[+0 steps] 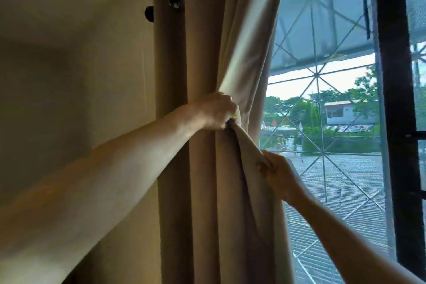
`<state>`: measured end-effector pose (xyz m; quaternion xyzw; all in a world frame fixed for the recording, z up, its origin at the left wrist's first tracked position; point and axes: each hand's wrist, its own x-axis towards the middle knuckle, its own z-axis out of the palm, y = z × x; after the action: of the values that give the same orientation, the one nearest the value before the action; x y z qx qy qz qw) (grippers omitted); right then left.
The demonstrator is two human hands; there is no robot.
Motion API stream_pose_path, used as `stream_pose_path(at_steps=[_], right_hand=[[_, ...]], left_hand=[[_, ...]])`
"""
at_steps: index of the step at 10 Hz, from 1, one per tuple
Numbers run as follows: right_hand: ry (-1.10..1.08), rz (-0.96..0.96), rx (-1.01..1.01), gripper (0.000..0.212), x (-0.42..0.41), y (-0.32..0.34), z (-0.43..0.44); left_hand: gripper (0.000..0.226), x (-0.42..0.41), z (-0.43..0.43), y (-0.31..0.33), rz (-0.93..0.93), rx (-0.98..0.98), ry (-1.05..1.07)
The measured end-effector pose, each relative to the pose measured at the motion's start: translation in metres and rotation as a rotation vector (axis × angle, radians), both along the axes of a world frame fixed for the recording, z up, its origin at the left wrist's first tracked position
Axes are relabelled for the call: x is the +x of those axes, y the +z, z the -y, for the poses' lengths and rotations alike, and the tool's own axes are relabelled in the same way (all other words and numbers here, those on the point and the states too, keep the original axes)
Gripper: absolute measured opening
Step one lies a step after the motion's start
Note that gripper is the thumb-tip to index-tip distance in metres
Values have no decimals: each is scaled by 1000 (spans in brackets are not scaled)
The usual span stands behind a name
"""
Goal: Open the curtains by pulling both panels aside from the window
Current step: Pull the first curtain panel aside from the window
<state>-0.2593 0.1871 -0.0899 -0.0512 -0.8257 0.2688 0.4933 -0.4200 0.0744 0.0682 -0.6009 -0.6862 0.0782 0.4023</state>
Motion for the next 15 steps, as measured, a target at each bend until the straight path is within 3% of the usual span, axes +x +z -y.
stream_pose_path(at_steps=[1,3,8,11,15], right_hand=[[73,-6,-22,35,-14,3,6],[66,44,31,15,-50,5,1],[-23,98,137,22,-153,24,31],[-20,116,183,3,-224,27,43],[-5,88,159,12,-294,25,62]], left_hand=[[46,29,27,4,12,-94,90],[55,15,45,7,53,-55,67],[57,-96,84,13,95,45,88],[56,-171,96,12,95,83,74],[51,-246,109,11,56,75,40]])
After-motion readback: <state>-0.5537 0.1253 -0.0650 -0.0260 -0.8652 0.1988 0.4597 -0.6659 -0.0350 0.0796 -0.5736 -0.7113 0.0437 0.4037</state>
